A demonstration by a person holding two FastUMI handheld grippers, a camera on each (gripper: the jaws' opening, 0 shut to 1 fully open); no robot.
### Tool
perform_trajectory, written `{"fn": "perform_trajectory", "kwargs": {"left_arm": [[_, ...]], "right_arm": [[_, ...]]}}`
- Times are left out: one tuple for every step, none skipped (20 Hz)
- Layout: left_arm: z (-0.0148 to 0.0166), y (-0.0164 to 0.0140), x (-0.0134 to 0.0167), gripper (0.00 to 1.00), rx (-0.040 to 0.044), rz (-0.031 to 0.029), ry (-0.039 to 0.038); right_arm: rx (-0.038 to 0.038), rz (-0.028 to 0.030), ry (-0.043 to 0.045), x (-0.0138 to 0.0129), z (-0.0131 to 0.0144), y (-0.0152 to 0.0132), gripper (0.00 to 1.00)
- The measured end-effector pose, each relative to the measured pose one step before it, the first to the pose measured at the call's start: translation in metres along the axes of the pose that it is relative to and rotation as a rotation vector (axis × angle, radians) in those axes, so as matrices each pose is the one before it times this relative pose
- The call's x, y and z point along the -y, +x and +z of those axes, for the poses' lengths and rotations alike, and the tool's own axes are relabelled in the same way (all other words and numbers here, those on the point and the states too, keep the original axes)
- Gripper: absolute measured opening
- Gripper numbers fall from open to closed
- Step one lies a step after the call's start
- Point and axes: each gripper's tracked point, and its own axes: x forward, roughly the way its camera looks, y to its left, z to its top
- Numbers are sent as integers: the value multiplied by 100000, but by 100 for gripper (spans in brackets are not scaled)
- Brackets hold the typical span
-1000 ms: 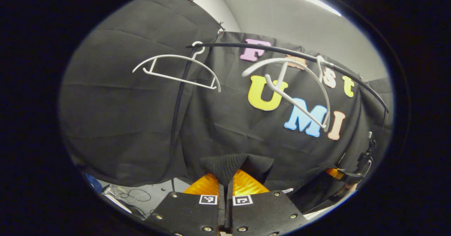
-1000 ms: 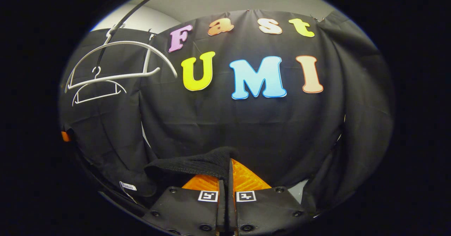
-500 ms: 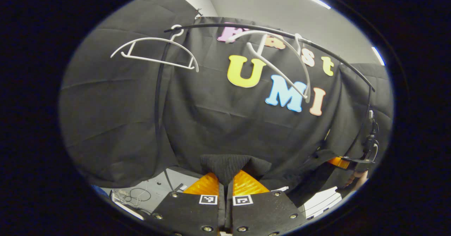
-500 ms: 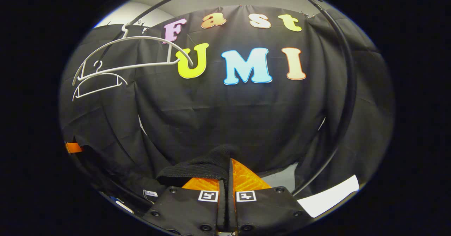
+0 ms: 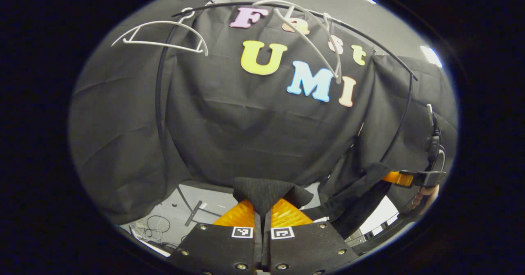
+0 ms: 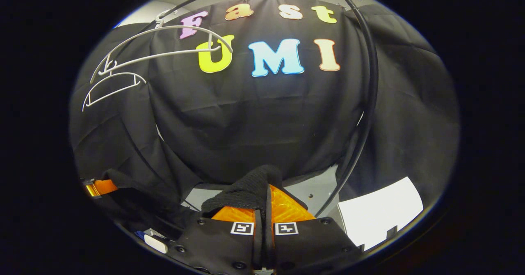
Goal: Grasp the clothes on the hanger with both hands and then place them into the laundry hamper below.
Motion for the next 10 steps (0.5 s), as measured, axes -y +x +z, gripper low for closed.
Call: {"fn": "perform_trajectory", "kwargs": {"left_arm": [[-668,236,-168,0,-1715,-58,698],[-579,180,25,1,-1581,-432,648],[-502,210,82,1,-1068,-252,1103],[-620,175,-58,1,-1380,283,1271],[-629,331,-148,1,-1613,439,760],[-807,362,-13,1,-1918,472,-17],[-688,478,-42,1,-1934,490,-427],[-599,787,-18,1,-1257,892,1066],[-460,608,-87,0,-974,536,1553],[-909,508,-20,0,-1491,-36,882]], "right_arm": [[-2289,285,1069,-402,-725,119,8],[-1797,124,845,-276,-688,81,8],[-1627,305,455,-251,-553,218,1],[-2242,753,13,-431,-838,368,5],[-2526,848,9,-294,-840,300,8],[-2863,830,-46,-313,-845,473,8],[-2355,604,-39,-213,-682,469,5],[-1793,254,86,-50,-670,595,5],[-1838,211,-112,-149,-568,631,5],[-2301,-137,-234,-150,-778,793,1]]}}
